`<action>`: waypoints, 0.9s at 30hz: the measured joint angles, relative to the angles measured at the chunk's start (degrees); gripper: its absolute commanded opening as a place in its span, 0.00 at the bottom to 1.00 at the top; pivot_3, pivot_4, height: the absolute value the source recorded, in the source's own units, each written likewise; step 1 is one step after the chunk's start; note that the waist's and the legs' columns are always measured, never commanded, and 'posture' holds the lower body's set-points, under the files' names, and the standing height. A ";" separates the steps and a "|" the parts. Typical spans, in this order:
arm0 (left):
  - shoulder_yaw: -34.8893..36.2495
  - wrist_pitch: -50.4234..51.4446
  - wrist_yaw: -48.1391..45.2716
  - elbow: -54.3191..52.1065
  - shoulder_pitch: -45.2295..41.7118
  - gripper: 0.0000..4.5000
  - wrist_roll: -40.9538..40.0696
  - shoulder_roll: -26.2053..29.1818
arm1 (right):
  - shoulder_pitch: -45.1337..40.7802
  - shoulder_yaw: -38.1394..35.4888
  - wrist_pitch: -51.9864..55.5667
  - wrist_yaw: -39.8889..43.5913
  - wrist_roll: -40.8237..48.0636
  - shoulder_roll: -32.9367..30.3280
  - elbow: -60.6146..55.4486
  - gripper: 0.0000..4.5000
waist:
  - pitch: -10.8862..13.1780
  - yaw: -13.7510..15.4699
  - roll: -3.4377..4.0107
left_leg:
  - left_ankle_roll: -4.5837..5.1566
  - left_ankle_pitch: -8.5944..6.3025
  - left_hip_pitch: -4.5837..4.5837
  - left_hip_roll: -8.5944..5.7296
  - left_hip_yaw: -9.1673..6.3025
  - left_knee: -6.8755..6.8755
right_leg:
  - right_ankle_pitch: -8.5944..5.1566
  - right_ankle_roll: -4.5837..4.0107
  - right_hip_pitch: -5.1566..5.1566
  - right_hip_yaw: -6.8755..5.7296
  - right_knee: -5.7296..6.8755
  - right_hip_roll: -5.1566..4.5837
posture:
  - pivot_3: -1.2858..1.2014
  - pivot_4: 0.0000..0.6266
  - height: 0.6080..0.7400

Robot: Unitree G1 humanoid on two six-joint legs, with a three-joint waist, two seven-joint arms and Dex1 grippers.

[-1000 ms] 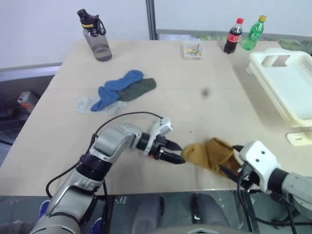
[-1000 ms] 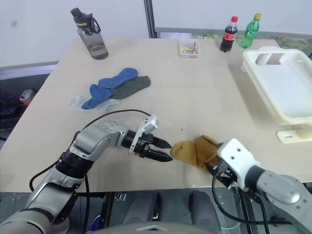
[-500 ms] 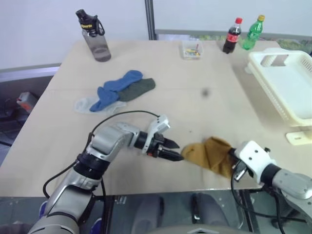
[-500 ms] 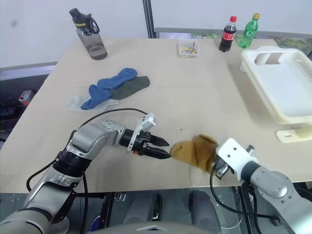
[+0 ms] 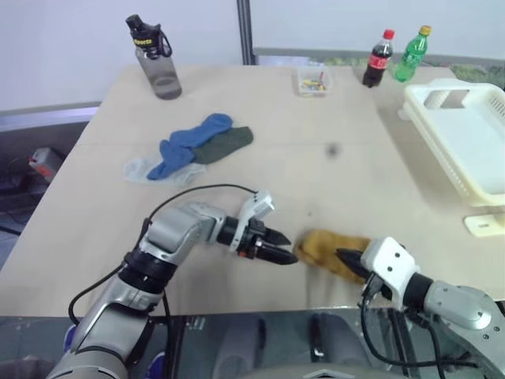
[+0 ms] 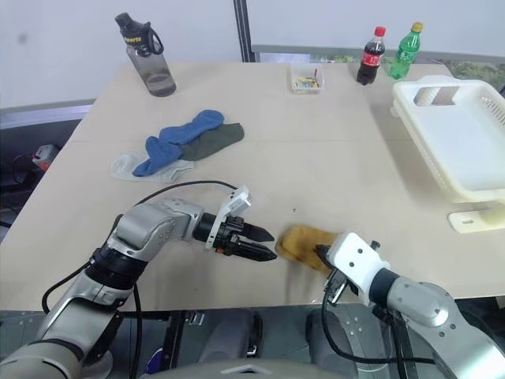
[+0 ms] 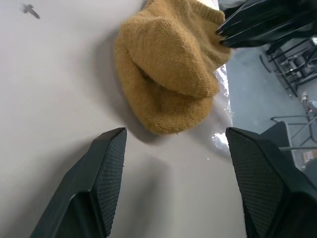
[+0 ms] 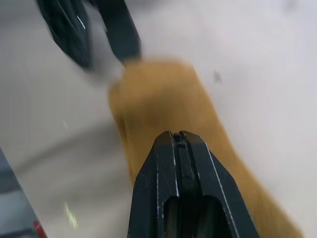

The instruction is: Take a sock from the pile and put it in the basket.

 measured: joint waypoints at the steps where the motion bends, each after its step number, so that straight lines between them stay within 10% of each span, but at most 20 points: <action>1: 0.22 1.10 0.33 0.00 -0.02 0.76 -0.64 -0.13 | 0.57 -0.80 0.96 -0.40 -0.51 -0.02 0.04 0.02 | 0.00 -0.01 0.01 | 0.00 0.00 0.00 0.00 0.01 0.00 | 0.00 0.00 0.00 0.00 0.00 0.00 | 0.52 0.24 1.00; 27: 15.67 23.94 16.96 12.54 -9.94 0.76 -11.00 -22.31 | 4.74 3.21 -7.42 1.41 -12.76 1.05 7.47 0.02 | -0.11 -0.15 -0.11 | 0.00 0.00 0.24 -0.02 0.02 0.01 | 0.00 0.02 0.20 0.01 0.04 0.04 | 0.52 0.24 1.00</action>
